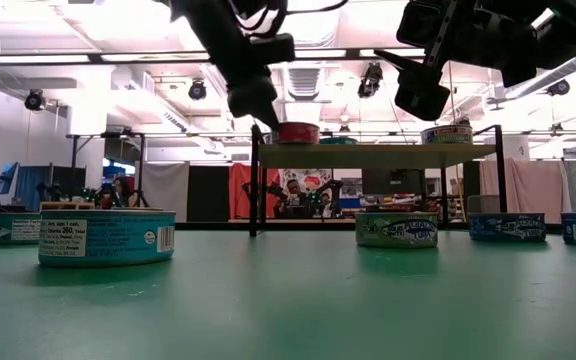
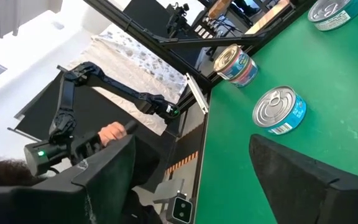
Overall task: Stack canned seafood by type on shelf
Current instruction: Put the red tuna can on the shelf
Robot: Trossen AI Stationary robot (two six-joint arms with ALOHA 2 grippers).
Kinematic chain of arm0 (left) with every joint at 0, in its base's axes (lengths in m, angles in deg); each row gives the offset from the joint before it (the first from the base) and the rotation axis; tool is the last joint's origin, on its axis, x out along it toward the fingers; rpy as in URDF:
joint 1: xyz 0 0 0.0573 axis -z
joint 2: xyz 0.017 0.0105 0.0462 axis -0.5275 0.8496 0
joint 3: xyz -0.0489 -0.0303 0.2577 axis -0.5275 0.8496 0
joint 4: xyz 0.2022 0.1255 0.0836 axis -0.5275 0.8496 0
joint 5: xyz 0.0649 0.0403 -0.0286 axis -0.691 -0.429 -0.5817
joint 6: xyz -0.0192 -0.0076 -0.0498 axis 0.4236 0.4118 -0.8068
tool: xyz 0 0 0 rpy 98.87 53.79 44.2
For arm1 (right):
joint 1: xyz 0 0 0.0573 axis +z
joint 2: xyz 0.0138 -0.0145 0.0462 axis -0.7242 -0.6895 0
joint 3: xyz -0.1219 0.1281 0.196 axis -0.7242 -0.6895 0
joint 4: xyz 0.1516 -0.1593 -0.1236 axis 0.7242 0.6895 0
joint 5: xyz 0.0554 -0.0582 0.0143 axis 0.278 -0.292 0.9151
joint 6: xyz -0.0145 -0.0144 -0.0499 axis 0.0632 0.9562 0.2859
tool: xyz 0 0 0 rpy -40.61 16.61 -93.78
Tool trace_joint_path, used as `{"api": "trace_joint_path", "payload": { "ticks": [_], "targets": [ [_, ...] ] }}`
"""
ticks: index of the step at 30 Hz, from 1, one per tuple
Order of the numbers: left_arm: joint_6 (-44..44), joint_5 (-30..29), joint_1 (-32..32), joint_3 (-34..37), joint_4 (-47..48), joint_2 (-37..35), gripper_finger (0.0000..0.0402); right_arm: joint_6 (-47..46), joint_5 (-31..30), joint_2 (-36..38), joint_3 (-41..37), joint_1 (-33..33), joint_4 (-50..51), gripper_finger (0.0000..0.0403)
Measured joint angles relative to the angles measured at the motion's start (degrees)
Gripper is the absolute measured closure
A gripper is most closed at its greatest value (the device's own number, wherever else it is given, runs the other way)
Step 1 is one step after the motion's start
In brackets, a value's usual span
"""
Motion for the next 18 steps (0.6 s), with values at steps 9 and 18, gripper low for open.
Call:
{"api": "trace_joint_path", "payload": {
  "ticks": [9, 18],
  "targets": [
    [-0.9, -2.7, 1.2, 0.0, 0.9, 0.0, 0.0402, 0.0, 0.9, 0.0, 0.0, 0.0, 0.0, 0.0089],
    [-0.1, 5.2, 2.2, -0.1, -3.8, 0.0, 0.0402, 0.7, 1.3, 0.0, 0.0, 0.0, 0.0, 0.0104]
  ]
}}
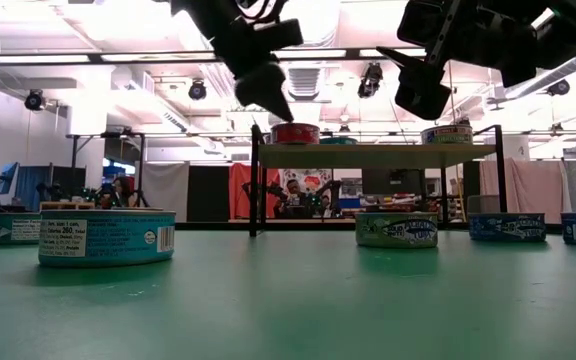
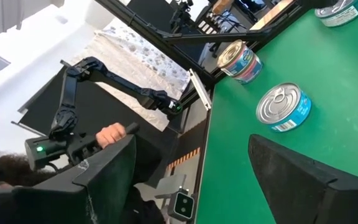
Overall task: Stack canned seafood by type on shelf
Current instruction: Put the red tuna can on the shelf
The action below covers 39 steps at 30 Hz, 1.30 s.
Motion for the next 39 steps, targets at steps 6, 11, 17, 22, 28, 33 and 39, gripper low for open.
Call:
{"api": "trace_joint_path", "payload": {
  "ticks": [6, 11, 17, 22, 28, 33, 39],
  "targets": [
    [5.3, -0.5, -0.4, -0.1, -8.9, 0.0, 0.0402, 1.6, -0.4, 0.0, 0.0, 0.0, 0.0, 0.0106],
    [8.1, -0.5, -1.6, -0.1, -12.9, 0.0, 0.0402, 2.7, -0.9, 0.0, 0.0, 0.0, 0.0, 0.0118],
    [5.0, -0.4, -4.7, -0.1, -13.7, 0.3, 0.0402, 3.6, -1.6, 0.0, 0.0, 0.0, 0.0, 0.0157],
    [2.8, 3.1, -5.2, -0.1, -13.2, 0.7, 0.0402, 3.6, -2.0, 0.0, 0.0, 0.0, 0.0, 0.0192],
    [0.2, 7.6, -5.3, -0.1, -12.5, 0.8, 0.0401, 6.4, -2.2, 0.0, 0.0, -0.2, 0.3, 0.0234],
    [1.6, 11.0, -5.6, -0.1, -10.5, 0.1, 0.0402, 11.0, -7.0, 0.0, 0.2, -0.7, 4.3, 0.0277],
    [6.9, 11.2, -6.2, -0.1, -8.1, -0.1, 0.0402, 22.6, -21.3, -0.2, 9.5, -1.3, 28.5, 0.033]
  ]
}}
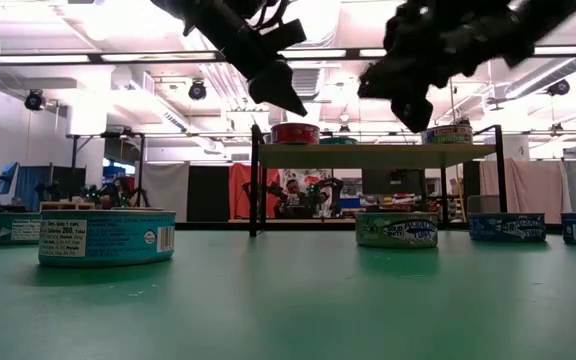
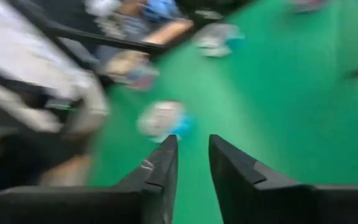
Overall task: Stack canned seafood by type on shelf
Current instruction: Put the red tuna can on the shelf
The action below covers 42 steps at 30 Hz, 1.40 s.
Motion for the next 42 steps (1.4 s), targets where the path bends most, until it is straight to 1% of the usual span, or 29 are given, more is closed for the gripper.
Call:
{"api": "trace_joint_path", "payload": {
  "ticks": [2, 5, 6, 9, 11, 16, 20, 25, 30, 37, 42],
  "targets": [
    [2.1, 0.9, -0.1, 0.0, 0.1, -0.1, 0.0401, 2.9, -6.6, -0.4, 4.0, 0.0, 8.0, 0.0347],
    [4.9, 3.0, -0.4, 0.0, 1.2, -0.4, 0.0402, 4.3, -13.0, -0.7, 8.2, 0.0, 14.1, 0.0368],
    [5.5, 3.5, -0.6, 0.0, 1.5, -0.6, 0.0402, 4.5, -14.0, -0.7, 9.0, 0.0, 14.8, 0.0374],
    [6.1, 3.9, -1.1, 0.0, 3.4, -1.7, 0.0402, 6.2, -14.3, -0.6, 10.1, 0.0, 15.1, 0.039],
    [5.7, 3.9, -1.2, 0.0, 5.7, -2.7, 0.0402, 6.9, -15.1, -0.6, 10.6, 0.0, 15.1, 0.0393],
    [0.8, 3.9, -1.0, 0.0, 12.5, -5.9, 0.0402, 9.2, -21.0, -0.6, 12.4, -1.1, 17.0, 0.0394],
    [-3.1, 3.9, -0.9, 0.1, 16.5, -7.4, 0.0402, 11.5, -23.2, -1.0, 15.9, -2.9, 20.7, 0.0394],
    [-3.7, 3.8, -0.9, 0.8, 15.3, -7.2, 0.0402, 14.9, -26.3, -3.2, 21.6, -6.3, 26.7, 0.0394],
    [-4.6, 3.4, -0.9, 0.9, 12.5, -5.8, 0.0402, 18.2, -26.8, -7.3, 25.4, -10.0, 28.0, 0.0394],
    [-4.3, 3.2, -1.1, 0.9, 9.3, -5.6, 0.0402, 21.4, -26.5, -14.2, 27.4, -13.4, 26.7, 0.0394],
    [-3.5, 3.2, -1.2, 0.9, 9.2, -5.6, 0.0402, 22.4, -21.3, -16.9, 29.2, -15.1, 24.7, 0.0394]
  ]
}}
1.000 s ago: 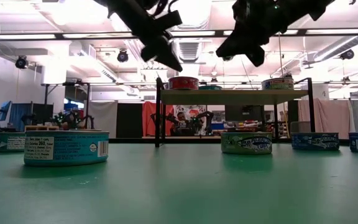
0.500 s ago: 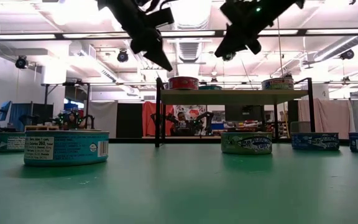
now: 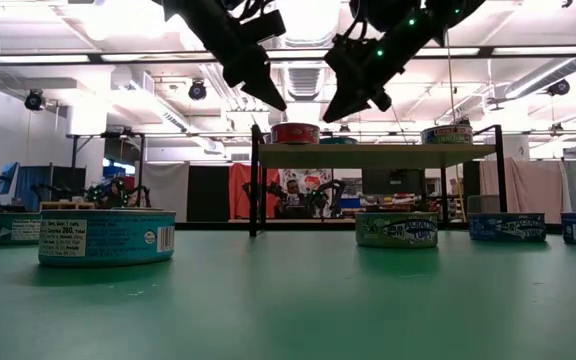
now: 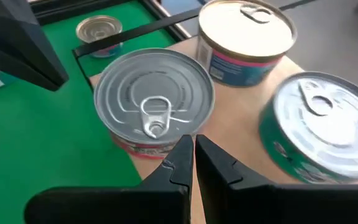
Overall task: Stack canned seafood by type on shelf
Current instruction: Put the red tuna can on the shelf
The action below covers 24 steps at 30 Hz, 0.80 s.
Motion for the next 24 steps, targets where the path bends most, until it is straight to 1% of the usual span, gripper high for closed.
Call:
{"api": "trace_joint_path", "payload": {
  "ticks": [6, 14, 17, 21, 24],
  "targets": [
    [0.4, 0.0, -0.7, 0.3, -0.2, 0.4, 0.0402, 2.2, 0.2, -0.8, 1.1, -0.7, -3.1, 0.0394],
    [1.9, 0.0, -1.6, 0.4, -1.1, 2.8, 0.0402, 4.2, 0.7, -3.2, 1.1, -1.3, -5.6, 0.0394],
    [2.2, 0.0, -1.6, 0.4, -2.1, 3.0, 0.0402, 4.4, 0.7, -4.9, 1.0, -1.3, -6.5, 0.0394],
    [2.2, 0.0, -1.6, 0.4, -2.1, 3.0, 0.0402, 3.9, 0.8, -5.5, 1.0, -1.3, -7.0, 0.0394],
    [2.5, -1.5, -1.6, 0.4, -2.0, 3.0, 0.0402, 3.0, 0.8, -5.5, 1.0, -1.3, -6.2, 0.0394]
  ]
}}
